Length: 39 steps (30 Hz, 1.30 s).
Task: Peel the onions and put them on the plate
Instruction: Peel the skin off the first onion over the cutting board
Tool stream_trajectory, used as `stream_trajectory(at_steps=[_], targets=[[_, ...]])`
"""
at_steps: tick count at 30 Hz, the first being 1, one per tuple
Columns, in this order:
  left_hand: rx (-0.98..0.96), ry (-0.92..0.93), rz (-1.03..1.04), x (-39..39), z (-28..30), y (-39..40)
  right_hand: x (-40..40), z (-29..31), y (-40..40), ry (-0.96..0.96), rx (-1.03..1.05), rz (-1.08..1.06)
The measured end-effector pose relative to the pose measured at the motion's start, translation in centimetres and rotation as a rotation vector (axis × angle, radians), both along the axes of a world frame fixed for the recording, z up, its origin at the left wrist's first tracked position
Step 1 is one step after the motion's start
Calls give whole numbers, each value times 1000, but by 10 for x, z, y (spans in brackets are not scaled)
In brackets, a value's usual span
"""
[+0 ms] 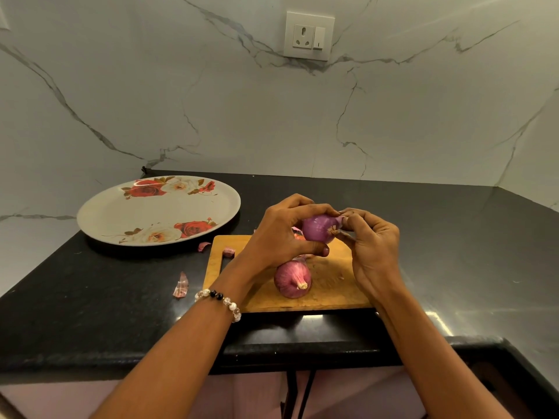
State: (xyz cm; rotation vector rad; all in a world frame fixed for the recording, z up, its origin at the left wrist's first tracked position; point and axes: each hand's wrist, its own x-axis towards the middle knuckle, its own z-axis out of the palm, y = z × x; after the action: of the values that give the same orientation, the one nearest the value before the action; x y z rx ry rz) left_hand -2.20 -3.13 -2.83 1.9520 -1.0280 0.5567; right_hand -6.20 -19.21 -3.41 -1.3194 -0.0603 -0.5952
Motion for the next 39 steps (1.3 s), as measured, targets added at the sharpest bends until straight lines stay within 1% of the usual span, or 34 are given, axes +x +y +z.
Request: stream_trajectory(at_steps=[7,11,15,16,17,18,21,23,24,26,28,30,34,39], targets=[[-62,25,-13,-4,2,-1,3,2,-2,57,214,85],[-116,87,-29,-7,3,-2,2,5,-4,74,446,177],[-234,161,-39,-9,7,-1,1,9,-9,44,685,267],[-245,158,-31,-9,8,-1,1,10,-10,32,691,263],[-243,149,-17,-8,7,-1,2,8,-11,31,625,226],[-230,138,-2,-7,7,0,3,7,-11,43,499,156],[-189,124,32,-4,3,-1,5,-3,-9,64,-40,-188],[-187,146,45,-4,3,-1,5,-8,-8,-14,-389,-366],[-193,163,49,-3,3,-1,4,-10,-6,-62,-527,-413],[-212,192,49,-3,3,0,7,-15,-5,-114,-734,-476],[-223,206,51,-3,4,-1,11,-17,-6,-146,-817,-530],[-229,214,56,-3,4,0,11,-15,-7,-224,-801,-540],[-221,212,42,-3,5,1,5,-10,-2,-371,-806,-427],[-130,205,-8,-8,7,1,6,-11,-2,-376,-801,-373]])
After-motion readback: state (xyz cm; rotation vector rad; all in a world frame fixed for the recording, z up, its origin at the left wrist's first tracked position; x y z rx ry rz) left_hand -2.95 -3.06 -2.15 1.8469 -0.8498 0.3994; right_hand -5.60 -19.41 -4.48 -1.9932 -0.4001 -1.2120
